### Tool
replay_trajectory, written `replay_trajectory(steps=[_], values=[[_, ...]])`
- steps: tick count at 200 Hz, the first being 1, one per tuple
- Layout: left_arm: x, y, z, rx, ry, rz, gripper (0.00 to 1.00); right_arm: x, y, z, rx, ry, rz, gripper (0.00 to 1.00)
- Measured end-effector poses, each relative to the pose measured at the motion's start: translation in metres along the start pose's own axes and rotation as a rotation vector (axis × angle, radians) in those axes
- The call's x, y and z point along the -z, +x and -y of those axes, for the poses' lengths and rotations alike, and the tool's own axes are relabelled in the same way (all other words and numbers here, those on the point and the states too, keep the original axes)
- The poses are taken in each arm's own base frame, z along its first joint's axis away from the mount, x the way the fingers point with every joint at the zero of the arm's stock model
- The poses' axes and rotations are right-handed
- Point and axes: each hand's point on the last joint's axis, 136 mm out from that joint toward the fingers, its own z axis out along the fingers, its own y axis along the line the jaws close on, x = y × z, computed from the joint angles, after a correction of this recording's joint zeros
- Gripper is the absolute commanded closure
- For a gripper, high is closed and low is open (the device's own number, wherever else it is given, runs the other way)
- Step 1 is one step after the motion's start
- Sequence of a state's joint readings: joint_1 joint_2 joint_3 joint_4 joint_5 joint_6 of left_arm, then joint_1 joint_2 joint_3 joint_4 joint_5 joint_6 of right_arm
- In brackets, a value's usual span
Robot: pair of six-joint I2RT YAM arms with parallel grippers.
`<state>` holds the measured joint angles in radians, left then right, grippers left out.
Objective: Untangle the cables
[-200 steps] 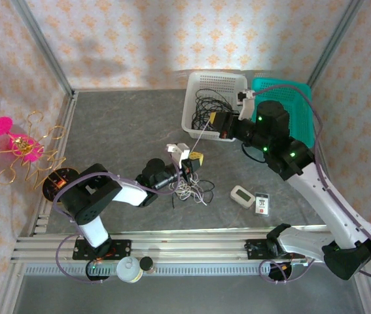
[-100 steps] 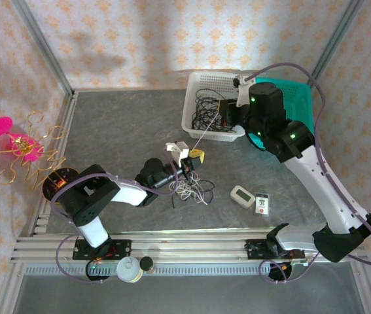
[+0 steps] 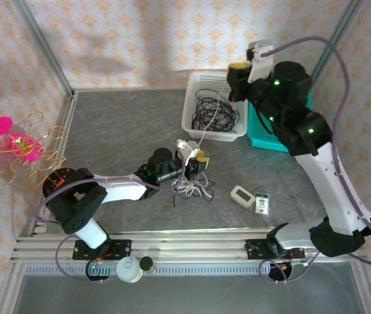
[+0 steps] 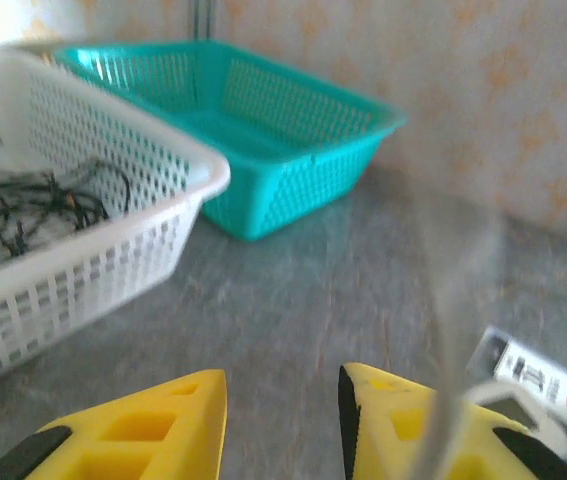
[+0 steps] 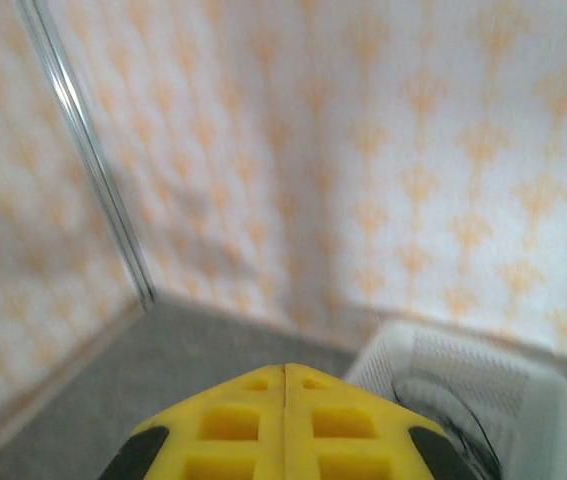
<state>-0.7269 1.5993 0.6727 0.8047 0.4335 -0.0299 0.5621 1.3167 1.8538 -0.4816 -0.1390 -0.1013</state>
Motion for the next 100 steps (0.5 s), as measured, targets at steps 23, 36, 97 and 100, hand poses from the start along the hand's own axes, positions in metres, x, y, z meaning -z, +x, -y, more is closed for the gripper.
replay_trajectory(steps=[23,36,97,100], values=[[-0.004,0.015,0.004,0.007,0.031,-0.049,0.71,0.010,-0.029,-0.012,-0.039,-0.067,0.095,1.00],[-0.009,0.019,0.004,0.013,0.041,-0.059,0.73,0.009,-0.030,-0.017,-0.058,-0.093,0.098,1.00],[-0.022,0.024,-0.006,0.052,0.011,-0.002,0.84,0.006,-0.040,-0.021,-0.094,-0.116,0.109,1.00],[-0.022,0.025,-0.008,0.059,0.002,0.000,0.85,0.007,-0.042,-0.021,-0.095,-0.117,0.116,1.00]])
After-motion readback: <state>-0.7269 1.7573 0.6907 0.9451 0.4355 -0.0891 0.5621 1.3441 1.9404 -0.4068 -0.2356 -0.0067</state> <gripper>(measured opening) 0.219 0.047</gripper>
